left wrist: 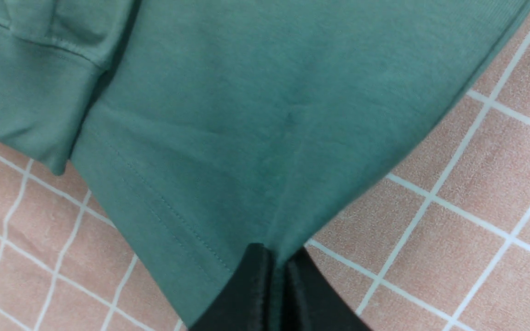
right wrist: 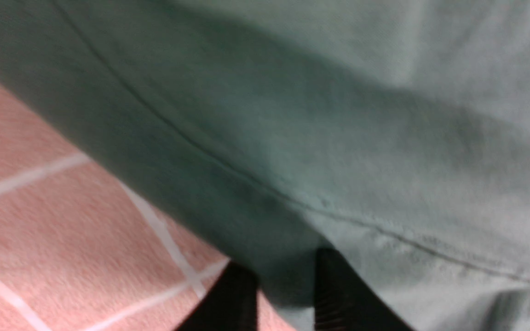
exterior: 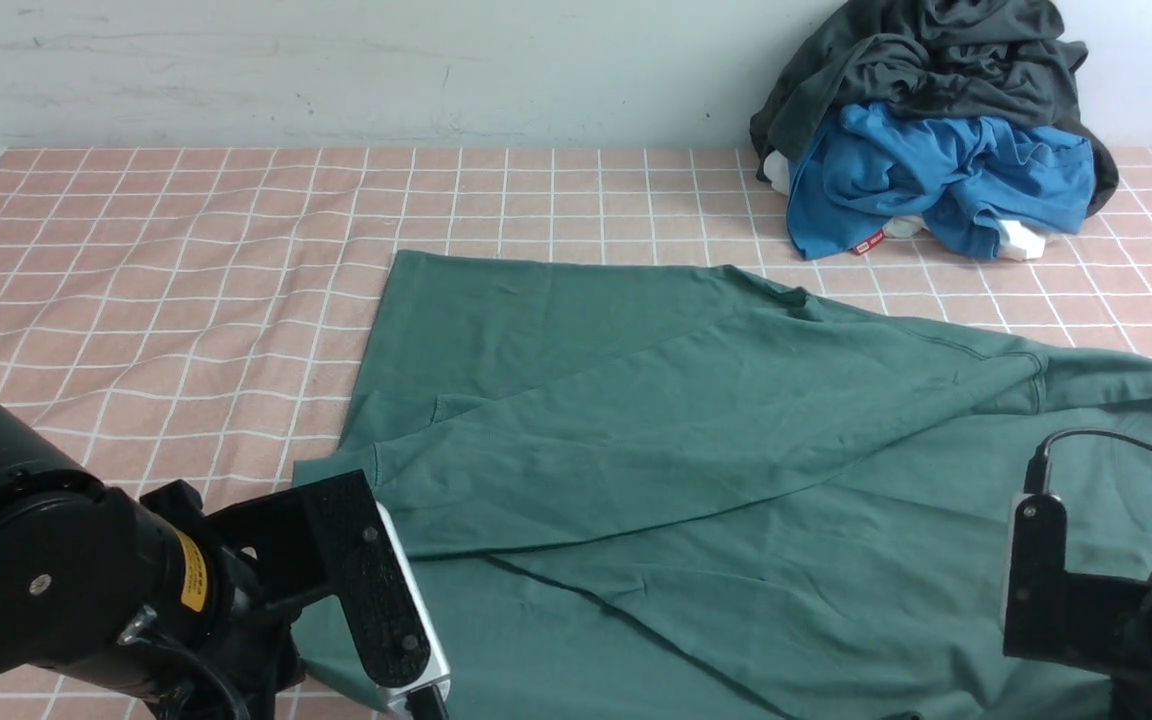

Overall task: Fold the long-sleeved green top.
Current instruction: Use both arms simultaneously to clamp the lower edge of the clothing fabric, then use both arms to drag the lower edge of the fabric forward and fold it over the upper edge

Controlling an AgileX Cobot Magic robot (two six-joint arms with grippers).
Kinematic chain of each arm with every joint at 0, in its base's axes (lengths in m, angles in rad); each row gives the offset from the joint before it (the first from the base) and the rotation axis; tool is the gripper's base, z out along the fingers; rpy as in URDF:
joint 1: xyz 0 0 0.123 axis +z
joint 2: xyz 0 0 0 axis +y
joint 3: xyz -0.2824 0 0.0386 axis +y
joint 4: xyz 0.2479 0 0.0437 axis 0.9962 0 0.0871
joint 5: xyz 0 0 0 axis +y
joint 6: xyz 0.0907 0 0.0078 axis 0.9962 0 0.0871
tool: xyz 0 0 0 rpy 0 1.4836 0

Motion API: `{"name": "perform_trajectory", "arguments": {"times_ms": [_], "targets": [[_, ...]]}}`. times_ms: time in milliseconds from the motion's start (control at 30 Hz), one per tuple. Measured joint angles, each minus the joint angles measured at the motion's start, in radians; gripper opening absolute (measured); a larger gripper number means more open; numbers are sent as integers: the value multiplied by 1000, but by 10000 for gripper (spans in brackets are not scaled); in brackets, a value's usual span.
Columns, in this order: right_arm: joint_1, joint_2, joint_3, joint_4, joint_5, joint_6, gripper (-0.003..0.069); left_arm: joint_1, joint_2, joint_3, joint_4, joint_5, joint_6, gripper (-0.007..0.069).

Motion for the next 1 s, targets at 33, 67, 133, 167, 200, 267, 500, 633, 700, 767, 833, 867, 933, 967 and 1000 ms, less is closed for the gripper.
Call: {"name": "perform_trajectory", "arguments": {"times_ms": [33, 67, 133, 167, 200, 267, 500, 633, 700, 767, 833, 867, 933, 967, 1000], "targets": [[-1, -3, -1, -1, 3, 4, 138, 0, 0, 0, 0, 2, -2, 6], [-1, -32, -10, -1, 13, 36, 59, 0, 0, -10, 0, 22, -18, 6], [-1, -72, -23, -8, 23, 72, 18, 0, 0, -26, -1, 43, -36, 6], [-1, -103, -33, -14, 38, 99, 2, 0, 0, -47, -1, 57, -58, 6], [-1, -126, -43, -15, 52, 115, -1, 1, 0, -64, -1, 63, -85, 6], [-1, -165, -68, -17, 76, 134, -4, 15, 0, -99, -5, 69, -142, 6], [-56, -147, -241, -29, -2, 210, -4, 171, 99, -341, -15, 22, -305, 7], [-121, -12, -413, -40, -134, 269, -4, 254, 302, -559, -7, -44, -321, 7], [-146, 66, -486, -40, -189, 290, -4, 276, 420, -676, 9, -74, -321, 7], [-159, 149, -558, -43, -217, 301, -4, 294, 519, -772, 26, -86, -330, 7], [-168, 235, -628, -47, -236, 304, -4, 309, 627, -889, 38, -88, -339, 7], [-172, 294, -674, -48, -242, 307, -4, 316, 707, -955, 43, -90, -343, 7], [-178, 389, -747, -48, -242, 312, -4, 321, 803, -1048, 47, -95, -346, 7], [-180, 415, -768, -48, -240, 319, -2, 323, 833, -1077, 50, -97, -346, 7], [-182, 458, -805, -48, -234, 324, 1, 325, 881, -1124, 54, -106, -348, 7]]}}
